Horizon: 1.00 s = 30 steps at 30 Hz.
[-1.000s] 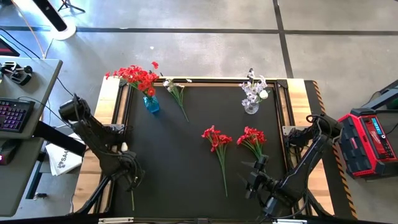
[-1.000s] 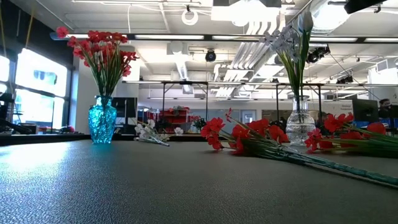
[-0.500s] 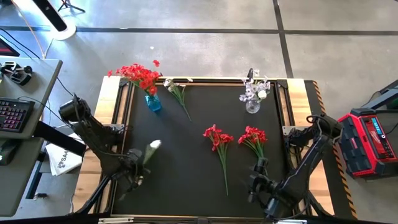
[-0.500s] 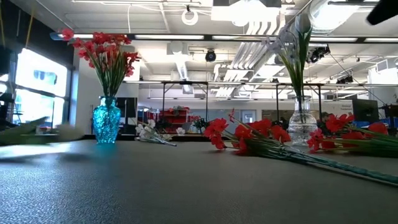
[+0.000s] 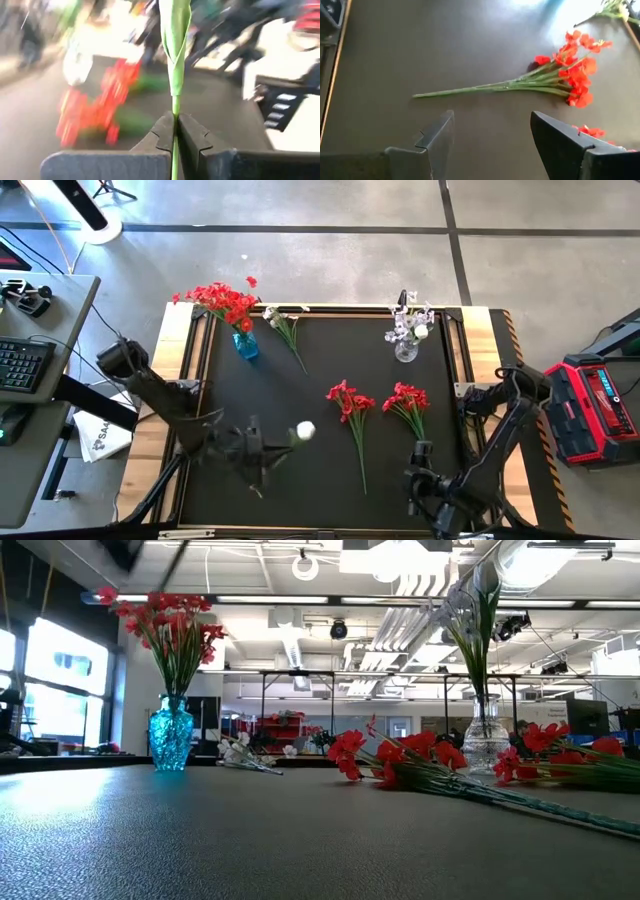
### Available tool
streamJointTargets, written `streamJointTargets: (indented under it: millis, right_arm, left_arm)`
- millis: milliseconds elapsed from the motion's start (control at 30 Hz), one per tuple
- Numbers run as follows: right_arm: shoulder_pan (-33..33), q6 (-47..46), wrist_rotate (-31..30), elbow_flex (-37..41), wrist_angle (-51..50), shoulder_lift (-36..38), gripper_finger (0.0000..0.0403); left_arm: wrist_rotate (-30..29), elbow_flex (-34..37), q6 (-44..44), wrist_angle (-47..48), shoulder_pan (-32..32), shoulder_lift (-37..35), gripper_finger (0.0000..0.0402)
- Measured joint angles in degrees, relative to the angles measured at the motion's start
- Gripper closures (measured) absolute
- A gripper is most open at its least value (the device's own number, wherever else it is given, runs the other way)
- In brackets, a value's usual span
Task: Sort flowers into vase by color
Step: Put the white flower into the transparent vase
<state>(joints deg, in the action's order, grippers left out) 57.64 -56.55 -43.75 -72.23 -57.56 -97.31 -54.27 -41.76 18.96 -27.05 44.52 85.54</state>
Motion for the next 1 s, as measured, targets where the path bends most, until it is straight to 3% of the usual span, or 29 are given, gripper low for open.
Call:
streamJointTargets:
  millis: [100, 167, 267, 367, 567, 667, 833, 1000]
  right_arm:
    - [-1.0, 2.5, 0.0, 0.0, 0.3, 0.6, 0.0167]
    - [-1.5, 3.3, -0.4, 0.0, 0.9, 1.0, 0.0167]
    - [-1.5, 6.3, -2.0, 2.8, 7.0, 2.8, 0.0167]
    - [-1.7, 10.4, -3.8, 11.5, 22.5, 6.6, 0.0167]
    - [-3.9, 35.5, -17.2, 28.5, 69.9, 13.7, 0.0167]
    - [-5.1, 49.2, -18.1, 30.8, 85.7, 17.5, 0.0167]
    - [-7.0, 59.6, -9.8, 28.3, 90.2, 21.7, 0.0167]
    - [-11.1, 62.4, -8.5, 23.2, 84.6, 18.3, 0.0167]
  left_arm:
    - [10.7, -0.1, -21.7, -20.1, -3.8, 2.3, 0.0401]
    - [17.8, -0.1, -30.8, -29.3, -6.3, 4.3, 0.0401]
    - [26.9, -0.4, -38.2, -38.0, -10.1, 7.4, 0.0401]
    - [32.2, -2.4, -40.5, -40.7, -13.4, 10.5, 0.0401]
    - [33.5, -8.4, -40.2, -40.0, -17.0, 17.4, 0.0401]
    - [32.5, -10.9, -40.2, -39.9, -17.4, 20.1, 0.0401]
    - [30.8, -13.8, -39.7, -39.8, -17.3, 22.0, 0.0401]
    - [30.6, -16.7, -39.2, -38.7, -17.4, 23.1, 0.0401]
